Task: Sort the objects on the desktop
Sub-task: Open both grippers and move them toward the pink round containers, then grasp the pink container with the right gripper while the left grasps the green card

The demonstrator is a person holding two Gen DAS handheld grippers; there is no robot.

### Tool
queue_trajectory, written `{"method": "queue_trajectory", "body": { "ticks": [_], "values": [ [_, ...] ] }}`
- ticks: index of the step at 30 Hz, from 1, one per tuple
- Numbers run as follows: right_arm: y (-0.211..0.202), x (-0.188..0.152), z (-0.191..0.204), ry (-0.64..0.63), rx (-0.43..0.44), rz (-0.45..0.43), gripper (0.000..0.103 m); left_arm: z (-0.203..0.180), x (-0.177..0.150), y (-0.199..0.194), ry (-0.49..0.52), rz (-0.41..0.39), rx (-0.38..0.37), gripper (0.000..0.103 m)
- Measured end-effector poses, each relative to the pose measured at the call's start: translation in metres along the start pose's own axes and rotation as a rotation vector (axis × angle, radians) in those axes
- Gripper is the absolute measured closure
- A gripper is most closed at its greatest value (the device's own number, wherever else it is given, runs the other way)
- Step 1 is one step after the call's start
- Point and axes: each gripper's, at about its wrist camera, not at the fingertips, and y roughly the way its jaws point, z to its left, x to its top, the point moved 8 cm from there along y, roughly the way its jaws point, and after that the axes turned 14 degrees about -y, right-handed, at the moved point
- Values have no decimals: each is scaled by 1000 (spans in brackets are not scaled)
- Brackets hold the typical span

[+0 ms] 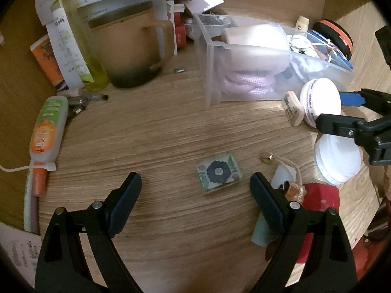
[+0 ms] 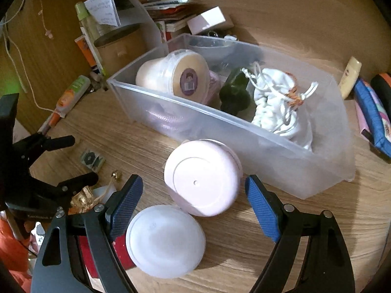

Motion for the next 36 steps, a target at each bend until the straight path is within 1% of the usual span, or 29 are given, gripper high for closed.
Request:
{"method": "queue_trajectory", "body": {
  "ticks": [2, 5, 6, 7, 9, 10, 11, 12, 13, 18, 21, 24, 29, 36],
  "values": [
    [2, 1, -2, 17, 6, -3, 19, -1, 0, 0, -9, 8, -13, 27],
    [6, 2, -3, 29, 22, -1, 21, -2, 0, 0, -10, 5, -14, 34],
    [6, 3, -3, 30, 24, -2, 22, -3, 0, 0, -10, 1, -15, 39],
    [7, 3, -3, 28, 23, -1, 24, -4, 1, 0, -11, -1, -16, 42],
    [8, 2, -3, 18, 12, 0, 31, -6, 2, 0, -7, -3, -20, 50],
    [8, 2, -3, 15, 6, -1, 33, -7, 3, 0, -6, -5, -20, 52],
    [8, 2, -4, 14, 2, -1, 38, -8, 4, 1, -6, -6, -20, 57],
    [8, 1, -4, 14, 4, -1, 40, -9, 5, 1, -7, -7, -21, 61],
    [8, 1, -5, 17, 13, -4, 40, -9, 6, 2, -8, -9, -20, 63],
    [3, -4, -7, 38, 46, -19, 40, -10, 10, 5, -22, -14, -11, 63],
    [-4, -6, -11, 53, 51, -36, 40, -11, 11, 4, -37, -13, -17, 63],
    [-13, -6, -14, 58, 53, -57, 40, -12, 13, -2, -47, -27, -17, 63],
    [-34, -4, -13, 41, 48, -102, 40, -20, 22, -18, -49, -71, -26, 63],
    [-60, 2, -19, 39, 41, -163, 40, -35, 43, -44, -52, -165, -53, 63]
  ]
}}
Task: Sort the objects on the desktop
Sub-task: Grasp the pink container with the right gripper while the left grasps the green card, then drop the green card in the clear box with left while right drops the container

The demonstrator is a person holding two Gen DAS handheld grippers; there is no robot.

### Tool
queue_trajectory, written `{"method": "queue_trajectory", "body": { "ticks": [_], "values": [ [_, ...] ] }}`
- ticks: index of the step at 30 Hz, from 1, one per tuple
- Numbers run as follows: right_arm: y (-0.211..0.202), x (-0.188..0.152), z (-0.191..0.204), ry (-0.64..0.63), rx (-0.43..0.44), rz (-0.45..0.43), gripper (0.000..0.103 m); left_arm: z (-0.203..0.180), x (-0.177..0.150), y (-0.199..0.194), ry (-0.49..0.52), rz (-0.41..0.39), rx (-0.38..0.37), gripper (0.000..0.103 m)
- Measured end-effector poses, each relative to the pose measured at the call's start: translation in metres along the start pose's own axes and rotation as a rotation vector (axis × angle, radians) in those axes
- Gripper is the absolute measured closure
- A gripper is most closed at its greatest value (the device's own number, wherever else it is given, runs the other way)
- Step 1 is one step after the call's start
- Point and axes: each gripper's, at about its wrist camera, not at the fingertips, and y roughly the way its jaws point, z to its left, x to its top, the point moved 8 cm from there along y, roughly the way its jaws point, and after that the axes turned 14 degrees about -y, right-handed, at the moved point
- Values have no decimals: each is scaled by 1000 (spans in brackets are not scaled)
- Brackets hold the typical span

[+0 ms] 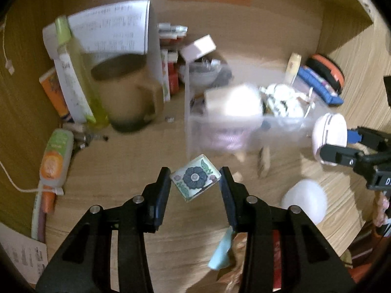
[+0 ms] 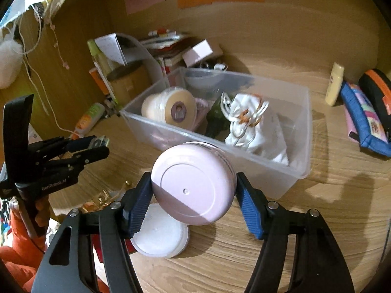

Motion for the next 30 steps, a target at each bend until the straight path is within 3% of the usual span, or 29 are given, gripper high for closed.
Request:
{"method": "queue_trajectory", "body": {
  "ticks": [18, 30],
  "values": [
    [-52, 49, -37, -11, -87, -167, 40, -42, 75, -25, 31, -160, -64, 63],
    [-32, 61, -53, -15, -91, -146, 40, -47, 103, 5, 24, -139, -66, 63]
  ]
}}
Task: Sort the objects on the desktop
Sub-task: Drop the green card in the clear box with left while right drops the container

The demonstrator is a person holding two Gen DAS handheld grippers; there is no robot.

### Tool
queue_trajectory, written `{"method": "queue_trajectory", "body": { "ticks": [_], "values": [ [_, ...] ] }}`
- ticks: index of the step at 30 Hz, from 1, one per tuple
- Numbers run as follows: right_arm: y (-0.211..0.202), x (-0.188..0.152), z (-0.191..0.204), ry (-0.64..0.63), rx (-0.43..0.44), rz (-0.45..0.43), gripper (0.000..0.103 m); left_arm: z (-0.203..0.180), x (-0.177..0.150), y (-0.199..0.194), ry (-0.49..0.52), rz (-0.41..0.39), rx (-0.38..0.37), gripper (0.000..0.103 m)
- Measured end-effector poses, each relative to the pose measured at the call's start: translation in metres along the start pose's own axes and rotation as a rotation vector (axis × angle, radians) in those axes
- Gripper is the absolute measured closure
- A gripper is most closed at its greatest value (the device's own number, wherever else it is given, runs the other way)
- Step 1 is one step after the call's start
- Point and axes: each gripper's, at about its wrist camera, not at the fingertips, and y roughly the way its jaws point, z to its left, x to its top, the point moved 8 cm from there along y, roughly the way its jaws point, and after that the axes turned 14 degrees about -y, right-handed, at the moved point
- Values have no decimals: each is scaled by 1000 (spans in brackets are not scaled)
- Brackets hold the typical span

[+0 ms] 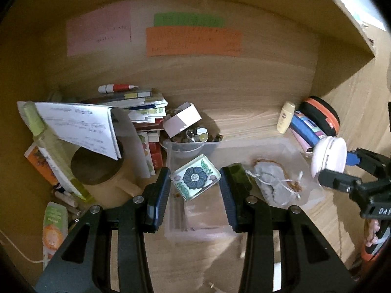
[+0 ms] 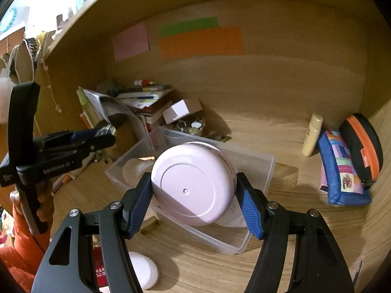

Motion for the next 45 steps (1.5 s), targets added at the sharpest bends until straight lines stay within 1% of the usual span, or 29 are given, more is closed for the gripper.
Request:
{"method": "queue_trajectory", "body": {
  "ticks": [7, 13, 16, 21, 25, 30, 34, 36, 37, 39, 41, 43, 45],
  "values": [
    [23, -12, -12, 33, 22, 58, 40, 6, 6, 35, -17, 55, 17, 63],
    [48, -28, -14, 44, 37, 132, 40, 13, -2, 65, -26, 122, 32, 63],
    [55, -33, -15, 47, 40, 152, 40, 15, -6, 74, -25, 143, 38, 63],
    [65, -38, -17, 56, 55, 180, 40, 15, -7, 76, -7, 133, 45, 63],
    [67, -38, -15, 41, 51, 183, 39, 13, -7, 78, 15, 125, 49, 63],
    [68, -38, -12, 21, 29, 190, 39, 12, -7, 79, 26, 124, 48, 54],
    [68, -38, -12, 6, -2, 212, 37, 11, -9, 79, 33, 128, 41, 51],
    [66, -37, -13, 13, -1, 214, 32, 9, -9, 77, 40, 122, 40, 43],
    [65, -37, -13, 14, -7, 213, 32, 8, -9, 75, 43, 115, 39, 41],
    [61, -34, -15, 9, -31, 208, 27, 5, -7, 68, 50, 92, 33, 34],
    [55, -31, -14, 5, -40, 193, 22, 4, -5, 62, 56, 77, 27, 31],
    [48, -29, -14, 0, -50, 181, 20, 0, -4, 54, 64, 59, 23, 27],
    [43, -27, -12, -6, -61, 175, 20, -3, -3, 47, 70, 43, 22, 21]
  ]
}}
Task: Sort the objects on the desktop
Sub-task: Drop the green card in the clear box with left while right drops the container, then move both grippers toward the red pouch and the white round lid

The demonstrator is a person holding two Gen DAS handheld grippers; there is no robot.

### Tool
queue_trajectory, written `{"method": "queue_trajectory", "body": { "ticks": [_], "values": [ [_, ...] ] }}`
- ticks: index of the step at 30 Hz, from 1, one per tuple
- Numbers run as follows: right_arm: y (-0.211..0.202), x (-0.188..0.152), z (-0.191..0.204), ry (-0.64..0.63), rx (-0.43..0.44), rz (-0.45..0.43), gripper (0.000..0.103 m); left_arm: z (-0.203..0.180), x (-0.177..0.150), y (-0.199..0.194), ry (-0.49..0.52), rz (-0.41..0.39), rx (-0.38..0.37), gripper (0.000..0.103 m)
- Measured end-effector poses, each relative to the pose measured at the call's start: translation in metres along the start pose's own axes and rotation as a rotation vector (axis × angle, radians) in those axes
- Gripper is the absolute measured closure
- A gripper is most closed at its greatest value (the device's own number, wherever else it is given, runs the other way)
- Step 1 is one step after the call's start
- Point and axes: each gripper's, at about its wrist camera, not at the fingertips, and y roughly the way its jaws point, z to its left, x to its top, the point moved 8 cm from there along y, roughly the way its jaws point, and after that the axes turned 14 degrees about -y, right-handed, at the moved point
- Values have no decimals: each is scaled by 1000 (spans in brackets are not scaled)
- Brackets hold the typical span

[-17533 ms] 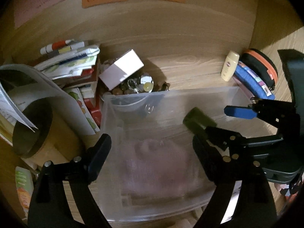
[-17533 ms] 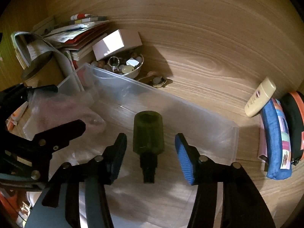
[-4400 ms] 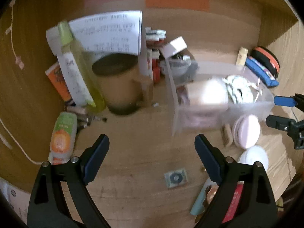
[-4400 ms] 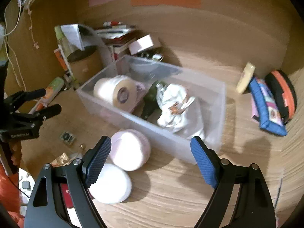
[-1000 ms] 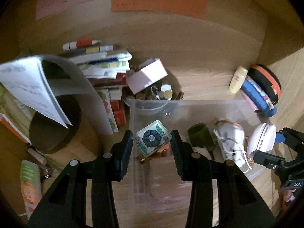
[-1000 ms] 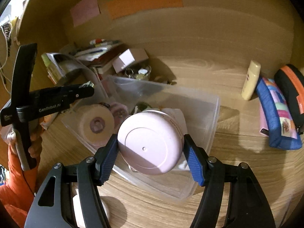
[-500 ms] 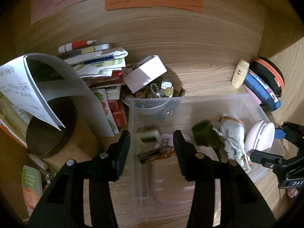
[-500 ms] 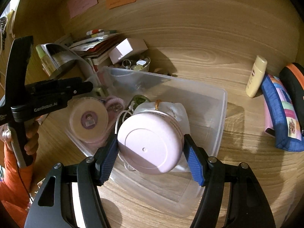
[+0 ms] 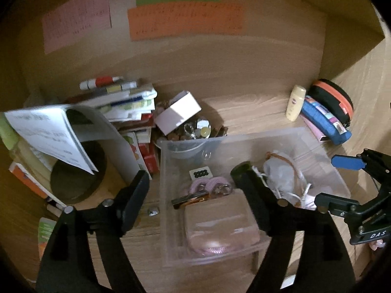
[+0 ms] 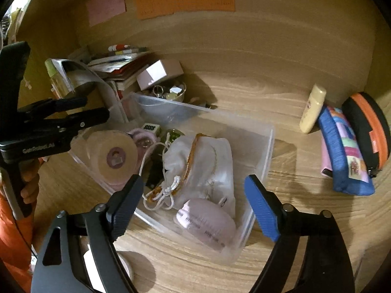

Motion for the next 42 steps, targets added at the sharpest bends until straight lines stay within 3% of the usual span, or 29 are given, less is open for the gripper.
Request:
{"method": "queue_trajectory", "body": {
  "ticks": [3, 9, 27, 42],
  "values": [
    [-8, 1, 2, -5, -16, -9, 20, -2, -1, -13, 3, -21, 0, 13],
    [-23, 0, 11, -12, -11, -32, 19, -1, -10, -35, -4, -30, 10, 9],
    [-57, -29, 63, -71, 57, -62, 19, 24, -82, -91, -24, 4, 97, 6],
    [-38, -81, 101, -61, 172, 34, 18, 14, -184, -94, -112, 198, 70, 6]
  ]
}}
